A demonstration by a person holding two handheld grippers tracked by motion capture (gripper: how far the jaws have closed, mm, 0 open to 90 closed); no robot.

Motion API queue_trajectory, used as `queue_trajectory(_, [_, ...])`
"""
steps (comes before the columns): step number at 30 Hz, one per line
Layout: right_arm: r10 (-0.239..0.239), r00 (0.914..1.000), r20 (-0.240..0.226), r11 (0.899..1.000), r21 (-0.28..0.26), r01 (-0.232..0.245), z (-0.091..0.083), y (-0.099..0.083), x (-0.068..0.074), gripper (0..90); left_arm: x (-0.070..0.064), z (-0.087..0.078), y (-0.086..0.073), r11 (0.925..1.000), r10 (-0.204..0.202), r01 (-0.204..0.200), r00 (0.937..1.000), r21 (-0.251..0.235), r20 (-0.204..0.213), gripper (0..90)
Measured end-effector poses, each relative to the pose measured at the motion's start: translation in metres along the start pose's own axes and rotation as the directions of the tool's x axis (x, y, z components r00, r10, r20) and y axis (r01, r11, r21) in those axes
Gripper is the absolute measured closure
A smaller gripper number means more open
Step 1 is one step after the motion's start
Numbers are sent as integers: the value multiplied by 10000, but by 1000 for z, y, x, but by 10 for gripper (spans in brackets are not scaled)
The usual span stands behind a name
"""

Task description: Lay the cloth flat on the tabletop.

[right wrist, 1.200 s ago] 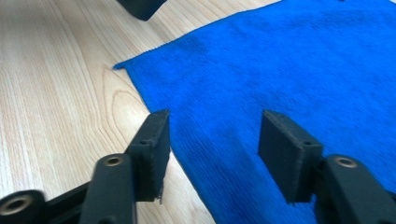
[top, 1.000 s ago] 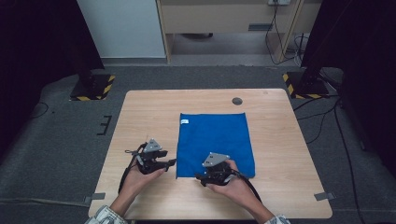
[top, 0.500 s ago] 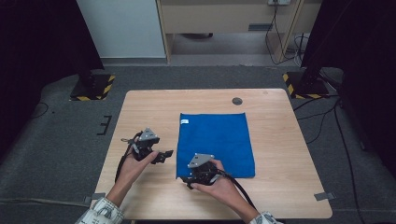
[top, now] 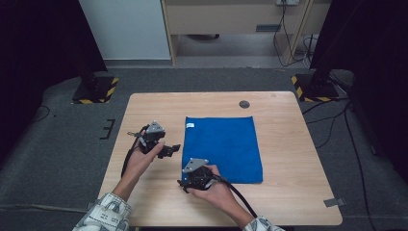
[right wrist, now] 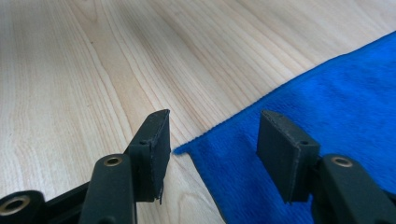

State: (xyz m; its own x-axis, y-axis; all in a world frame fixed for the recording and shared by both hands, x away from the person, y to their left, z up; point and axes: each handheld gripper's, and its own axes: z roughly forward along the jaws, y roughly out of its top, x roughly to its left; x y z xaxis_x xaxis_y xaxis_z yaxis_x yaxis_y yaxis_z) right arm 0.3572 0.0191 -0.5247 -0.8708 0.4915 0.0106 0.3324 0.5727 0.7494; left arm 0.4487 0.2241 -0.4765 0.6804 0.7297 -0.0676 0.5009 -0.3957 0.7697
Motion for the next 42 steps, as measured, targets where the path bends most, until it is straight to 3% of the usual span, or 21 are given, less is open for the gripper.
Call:
queue_trajectory(6, [-1, 9999, 127, 9997, 236, -2, 8, 0, 1, 460, 1, 8, 9, 9999, 140, -140, 9999, 12, 58, 92])
queue_trajectory(9, [-47, 9997, 255, 9997, 244, 41, 10, 0, 1, 522, 2, 12, 14, 9999, 122, -121, 9999, -47, 76, 93])
queue_trajectory(12, [39, 9990, 446, 9996, 264, -51, 9, 0, -1, 708, 5, 14, 18, 9998, 56, -54, 9999, -177, 128, 98])
queue_trajectory(13, [39, 9990, 446, 9996, 264, -51, 9, 0, -1, 708, 5, 14, 18, 9998, 56, -54, 9999, -177, 128, 98])
queue_trajectory(14, [144, 9985, 535, 9995, 281, -159, 9, 1, -5, 794, 7, 15, 20, 9997, -13, 15, 9999, -230, 116, 98])
queue_trajectory(17, [329, 9981, 516, 9990, 296, -345, 8, 1, -9, 861, 10, 16, 23, 9996, -77, 81, 9998, -266, 165, 100])
queue_trajectory(19, [499, 9979, 404, 9985, 188, -507, 8, 0, -9, 877, 14, 19, 27, 9993, -214, 219, 9996, -312, 165, 114])
queue_trajectory(24, [465, 9986, 260, 9989, 72, -467, 4, 1, -2, 879, 20, 25, 31, 9997, -124, 124, 9999, -187, 39, 134])
queue_trajectory(26, [456, 9988, 204, 9989, 36, -457, 4, 2, 2, 879, 24, 29, 31, 9989, -203, 203, 9998, -412, -3, 164])
queue_trajectory(29, [533, 9984, 180, 9986, -1, -533, 1, 3, 5, 878, 34, 39, 32, 9999, -133, 134, 9999, 56, -99, 208])
queue_trajectory(31, [560, 9983, 183, 9984, -24, -560, 1, 3, 6, 878, 40, 46, 32, 9997, -233, 235, 9995, 92, -224, 250])
queue_trajectory(34, [617, 9979, 184, 9981, -101, -615, 1, 6, 10, 878, 48, 55, 28, 9988, -423, 413, 9983, -268, -394, 326])
queue_trajectory(36, [656, 9977, 160, 9977, -161, -653, 3, 7, 13, 878, 53, 64, 22, 9990, -417, 406, 9972, -179, -625, 379])
queue_trajectory(39, [606, 9981, 117, 9980, -202, -604, 5, 9, 17, 878, 55, 70, 19, 9986, -502, 492, 9966, -171, -654, 395])
queue_trajectory(42, [488, 9988, 57, 9987, -152, -487, 9, 11, 25, 878, 56, 75, 18, 9994, -341, 335, 9965, -89, -761, 425])
